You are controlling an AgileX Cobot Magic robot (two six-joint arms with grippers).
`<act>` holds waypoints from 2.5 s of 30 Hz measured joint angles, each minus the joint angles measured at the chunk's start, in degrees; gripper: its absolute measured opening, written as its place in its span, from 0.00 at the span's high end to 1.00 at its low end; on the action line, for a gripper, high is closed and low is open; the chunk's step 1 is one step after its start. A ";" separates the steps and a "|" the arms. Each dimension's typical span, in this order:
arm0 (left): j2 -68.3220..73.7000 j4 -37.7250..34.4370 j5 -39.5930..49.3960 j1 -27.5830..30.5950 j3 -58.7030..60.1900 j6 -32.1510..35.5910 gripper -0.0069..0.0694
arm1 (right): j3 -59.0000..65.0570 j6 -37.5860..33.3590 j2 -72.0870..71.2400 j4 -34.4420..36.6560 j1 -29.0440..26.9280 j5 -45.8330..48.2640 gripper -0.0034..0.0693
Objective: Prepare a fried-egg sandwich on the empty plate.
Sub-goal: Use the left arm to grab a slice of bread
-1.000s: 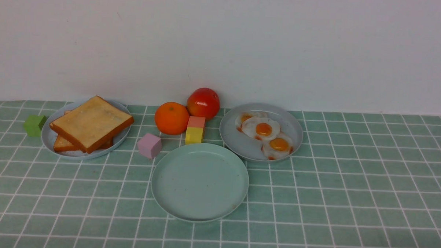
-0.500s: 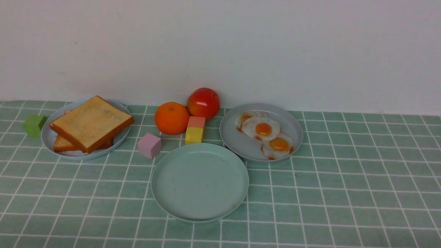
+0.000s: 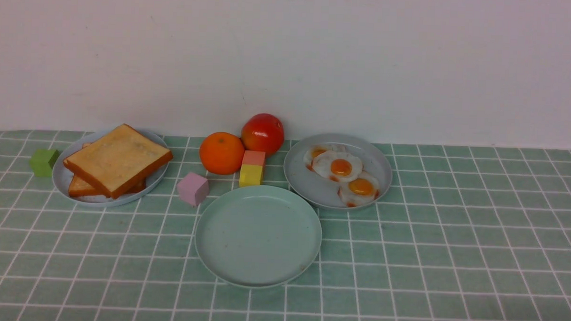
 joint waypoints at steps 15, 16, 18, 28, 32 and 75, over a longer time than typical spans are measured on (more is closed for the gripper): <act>37.38 7.69 44.67 0.00 -37.81 43.04 0.93 | -14.86 2.60 5.72 26.01 1.46 5.29 0.75; 40.87 7.69 45.04 0.00 -40.21 44.01 0.93 | -20.77 -0.89 9.39 24.33 1.87 11.48 0.80; 44.14 7.69 44.92 0.00 -41.68 44.45 0.93 | -24.08 -3.65 12.77 22.98 2.05 15.59 0.84; 79.94 11.55 36.74 0.00 -59.57 54.73 0.93 | -49.14 -14.41 37.50 16.52 9.44 35.25 0.95; 90.04 13.31 37.03 0.00 -65.93 56.60 0.93 | -50.41 -14.91 39.96 16.36 12.74 35.25 0.95; 109.03 12.86 23.01 0.00 -77.19 77.33 0.85 | -50.58 -14.91 40.59 16.62 14.18 32.21 0.92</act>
